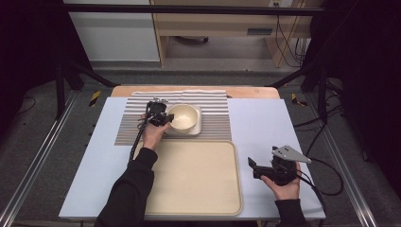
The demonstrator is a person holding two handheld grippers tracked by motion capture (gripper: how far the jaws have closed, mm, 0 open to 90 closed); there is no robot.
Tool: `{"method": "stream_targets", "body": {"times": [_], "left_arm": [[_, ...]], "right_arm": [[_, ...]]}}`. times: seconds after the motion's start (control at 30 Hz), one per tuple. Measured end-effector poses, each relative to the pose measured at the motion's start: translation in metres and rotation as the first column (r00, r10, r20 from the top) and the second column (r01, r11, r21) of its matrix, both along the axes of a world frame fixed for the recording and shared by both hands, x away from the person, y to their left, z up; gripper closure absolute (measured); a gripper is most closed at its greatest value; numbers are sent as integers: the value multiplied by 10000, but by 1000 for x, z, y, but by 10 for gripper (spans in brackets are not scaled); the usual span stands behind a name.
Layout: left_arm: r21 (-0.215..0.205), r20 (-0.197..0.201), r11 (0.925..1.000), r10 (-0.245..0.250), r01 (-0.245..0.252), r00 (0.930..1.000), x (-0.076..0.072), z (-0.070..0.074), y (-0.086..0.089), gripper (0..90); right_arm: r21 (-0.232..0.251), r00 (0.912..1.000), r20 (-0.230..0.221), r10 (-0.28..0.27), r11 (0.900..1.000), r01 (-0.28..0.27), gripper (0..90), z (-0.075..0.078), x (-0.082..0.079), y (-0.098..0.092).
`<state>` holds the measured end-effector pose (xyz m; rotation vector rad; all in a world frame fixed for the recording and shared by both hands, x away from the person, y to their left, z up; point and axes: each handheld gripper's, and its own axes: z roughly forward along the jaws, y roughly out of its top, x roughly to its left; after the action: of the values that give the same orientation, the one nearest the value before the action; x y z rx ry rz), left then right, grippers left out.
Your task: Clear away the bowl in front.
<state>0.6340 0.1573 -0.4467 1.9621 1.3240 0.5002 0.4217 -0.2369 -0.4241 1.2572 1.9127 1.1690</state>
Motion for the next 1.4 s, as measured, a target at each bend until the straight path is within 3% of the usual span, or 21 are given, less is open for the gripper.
{"method": "stream_targets", "body": {"times": [0.07,0.33,0.6,0.67,1.07,1.4], "left_arm": [[-8,-68,10000,-28,28,10000,0,0,1,721],[-169,-199,9998,136,-139,9997,1,0,0,778],[-560,-355,9946,854,-873,9957,3,2,6,824],[-549,-339,9948,836,-854,9959,2,3,7,825],[-256,269,9970,741,-734,9969,-6,17,10,819],[-729,925,9967,417,-350,9948,-21,41,13,818]], "right_arm": [[6,10000,-11,3,10000,-3,27,0,0,0],[-5,10000,-45,8,10000,-8,27,0,0,1],[-38,10000,-39,17,10000,-17,27,-1,1,0],[-41,10000,-41,15,10000,-15,27,-1,1,0],[-31,10000,-34,3,10000,-3,26,-1,1,1],[-29,10000,-26,23,10000,-23,26,-1,0,1]]}}
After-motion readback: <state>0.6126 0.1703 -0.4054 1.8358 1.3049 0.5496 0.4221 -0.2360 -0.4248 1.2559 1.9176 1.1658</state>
